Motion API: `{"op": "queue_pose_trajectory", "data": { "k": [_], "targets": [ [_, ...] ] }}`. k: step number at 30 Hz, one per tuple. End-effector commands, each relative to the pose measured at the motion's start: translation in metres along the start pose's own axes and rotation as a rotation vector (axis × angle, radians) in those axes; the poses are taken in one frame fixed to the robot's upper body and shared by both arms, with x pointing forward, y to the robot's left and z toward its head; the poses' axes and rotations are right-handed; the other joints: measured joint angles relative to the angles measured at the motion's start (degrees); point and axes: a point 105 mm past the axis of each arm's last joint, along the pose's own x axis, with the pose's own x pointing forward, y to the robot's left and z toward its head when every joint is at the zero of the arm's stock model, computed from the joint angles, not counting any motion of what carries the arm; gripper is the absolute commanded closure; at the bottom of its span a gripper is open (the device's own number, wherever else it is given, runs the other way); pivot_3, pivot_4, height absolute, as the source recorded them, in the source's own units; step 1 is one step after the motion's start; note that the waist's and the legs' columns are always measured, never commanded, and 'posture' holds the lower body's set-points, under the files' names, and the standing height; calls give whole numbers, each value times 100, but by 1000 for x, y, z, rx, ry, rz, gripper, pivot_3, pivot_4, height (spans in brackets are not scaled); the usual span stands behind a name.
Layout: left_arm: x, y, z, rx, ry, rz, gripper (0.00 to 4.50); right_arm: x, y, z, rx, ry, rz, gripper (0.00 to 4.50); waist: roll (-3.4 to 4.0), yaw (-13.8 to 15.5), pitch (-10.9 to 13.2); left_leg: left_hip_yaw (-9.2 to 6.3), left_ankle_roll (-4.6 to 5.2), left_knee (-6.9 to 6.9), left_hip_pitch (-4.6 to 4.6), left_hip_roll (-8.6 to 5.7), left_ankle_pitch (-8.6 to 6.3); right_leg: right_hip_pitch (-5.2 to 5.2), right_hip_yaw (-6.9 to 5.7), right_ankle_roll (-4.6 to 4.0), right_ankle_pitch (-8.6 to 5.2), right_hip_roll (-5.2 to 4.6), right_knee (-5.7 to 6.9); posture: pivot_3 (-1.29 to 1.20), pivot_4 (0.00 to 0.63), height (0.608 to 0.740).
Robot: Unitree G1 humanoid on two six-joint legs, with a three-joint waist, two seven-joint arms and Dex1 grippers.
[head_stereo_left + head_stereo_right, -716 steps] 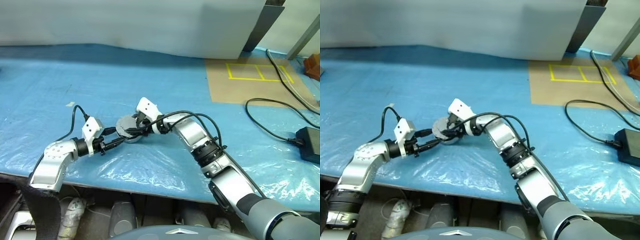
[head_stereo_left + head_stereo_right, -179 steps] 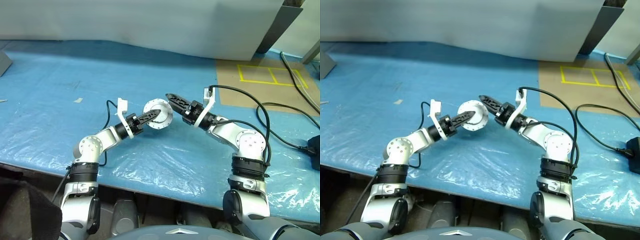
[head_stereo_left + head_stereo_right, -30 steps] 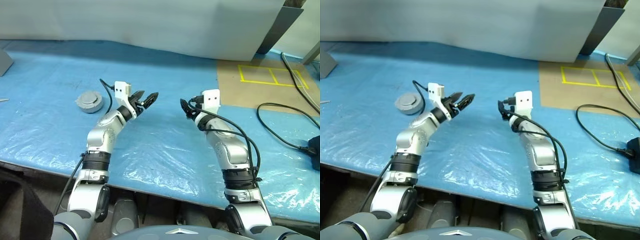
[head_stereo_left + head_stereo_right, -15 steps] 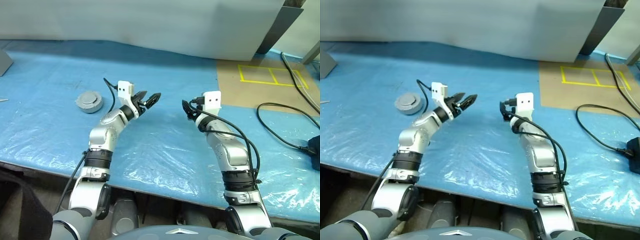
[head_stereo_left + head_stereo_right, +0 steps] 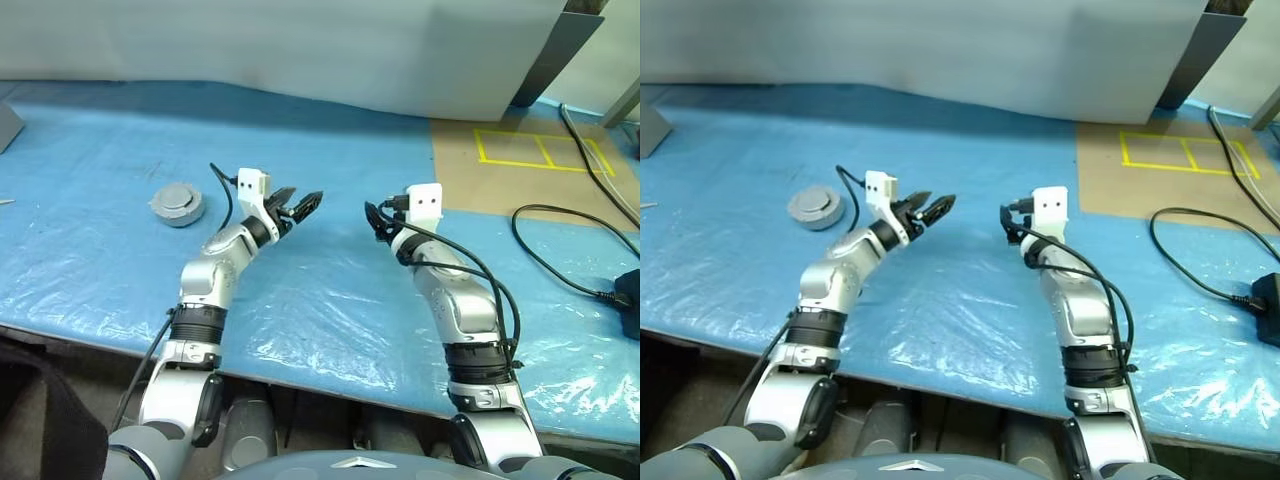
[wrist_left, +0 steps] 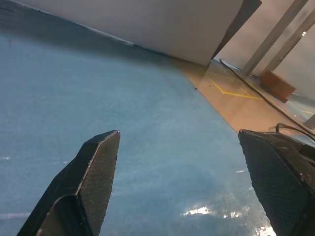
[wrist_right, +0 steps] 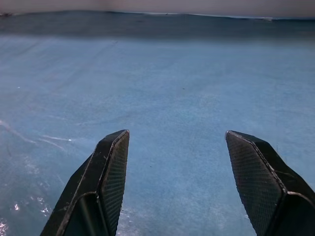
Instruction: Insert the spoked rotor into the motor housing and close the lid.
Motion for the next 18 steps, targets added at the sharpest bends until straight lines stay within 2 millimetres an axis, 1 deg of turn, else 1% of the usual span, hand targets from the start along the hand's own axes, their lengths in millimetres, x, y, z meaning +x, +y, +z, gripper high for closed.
{"op": "queue_pose_trajectory", "data": {
  "k": [1,5,9,13,15,18],
  "targets": [
    [1,-4,14,70,-50,6,476,-1,-6,11,-35,-38,-33,1262,0,5,0,0,0,1,0,0,0,0,0,0,0,0,0,0,150,740],
    [4,-8,16,68,-62,4,476,-2,-13,9,-26,-32,-51,1262,0,13,0,0,0,3,0,-3,0,3,1,1,0,-3,0,0,150,740],
    [5,-9,17,61,-65,7,476,1,-6,14,-43,-43,-26,1262,0,-2,0,0,0,1,0,-1,0,2,0,1,0,-1,0,0,150,740],
    [0,-7,13,68,-56,17,476,3,1,10,-60,-35,-6,1262,0,-36,0,0,0,0,1,-1,0,1,0,1,0,-1,0,0,150,740],
    [-3,-6,11,71,-54,16,476,3,2,9,-58,-33,-5,1262,0,-61,0,0,0,0,0,-1,0,1,0,1,0,-1,-1,0,150,740],
    [-5,-9,10,83,-51,1,476,5,-1,6,-71,-14,-24,1262,0,-77,0,-1,0,0,0,-1,0,1,0,1,0,-1,-1,0,150,740]
  ]
}}
